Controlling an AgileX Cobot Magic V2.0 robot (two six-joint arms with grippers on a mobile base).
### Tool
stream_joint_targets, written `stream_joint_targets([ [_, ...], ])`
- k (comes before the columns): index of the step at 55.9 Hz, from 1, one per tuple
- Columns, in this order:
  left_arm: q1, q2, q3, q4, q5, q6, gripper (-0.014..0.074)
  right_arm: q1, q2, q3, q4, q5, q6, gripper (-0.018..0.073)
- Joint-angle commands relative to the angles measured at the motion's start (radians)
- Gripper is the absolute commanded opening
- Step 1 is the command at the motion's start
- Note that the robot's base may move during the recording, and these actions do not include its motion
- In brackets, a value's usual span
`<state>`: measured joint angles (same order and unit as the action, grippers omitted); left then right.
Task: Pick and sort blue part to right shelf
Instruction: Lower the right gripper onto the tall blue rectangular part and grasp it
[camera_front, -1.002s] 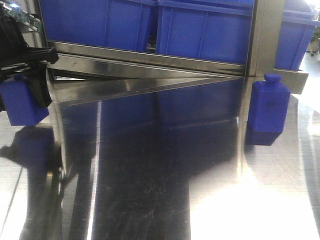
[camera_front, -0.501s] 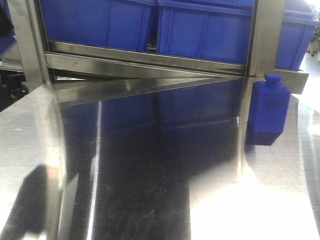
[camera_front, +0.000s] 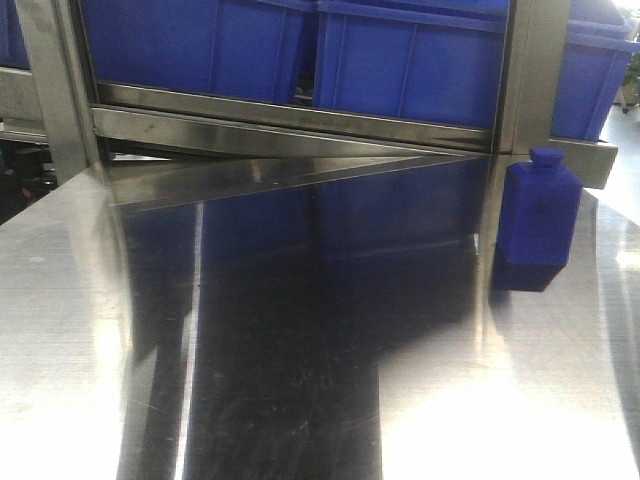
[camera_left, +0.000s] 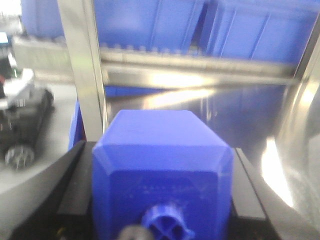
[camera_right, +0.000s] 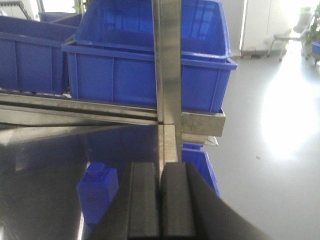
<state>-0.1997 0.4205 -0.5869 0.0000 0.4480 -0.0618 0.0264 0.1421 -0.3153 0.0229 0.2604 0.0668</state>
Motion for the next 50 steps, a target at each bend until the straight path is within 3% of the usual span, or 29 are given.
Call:
stream_joint_targets([
  [1, -0.007, -0.056, 0.012, 0.0, -0.099, 0.001, 0.0304, 0.005, 0.109, -0.13, 0.0, -0.04, -0.005, 0.0041],
  [10, -0.007, -0.08, 0.021, 0.0, -0.089, 0.001, 0.0304, 0.114, 0.291, -0.331, 0.0, 0.085, -0.006, 0.0078],
  [14, -0.007, -0.08, 0.021, 0.0, -0.089, 0.001, 0.0304, 0.179, 0.388, -0.433, 0.0, 0.193, -0.007, 0.0184],
  [20, -0.007, -0.08, 0.021, 0.0, -0.089, 0.001, 0.0304, 0.29, 0.545, -0.581, 0.0, 0.332, -0.007, 0.0428],
  [26, -0.007, -0.08, 0.021, 0.0, -0.085, 0.001, 0.0304, 0.342, 0.68, -0.664, -0.012, 0.353, -0.007, 0.0557],
  [32, -0.007, -0.098, 0.021, 0.0, -0.067, 0.001, 0.0304, 0.343, 0.78, -0.71, -0.011, 0.367, -0.003, 0.0568],
  [50, -0.007, -0.214, 0.035, 0.057, 0.003, 0.001, 0.0303, 0.34, 1.149, -1.016, -0.013, 0.664, 0.103, 0.0568],
])
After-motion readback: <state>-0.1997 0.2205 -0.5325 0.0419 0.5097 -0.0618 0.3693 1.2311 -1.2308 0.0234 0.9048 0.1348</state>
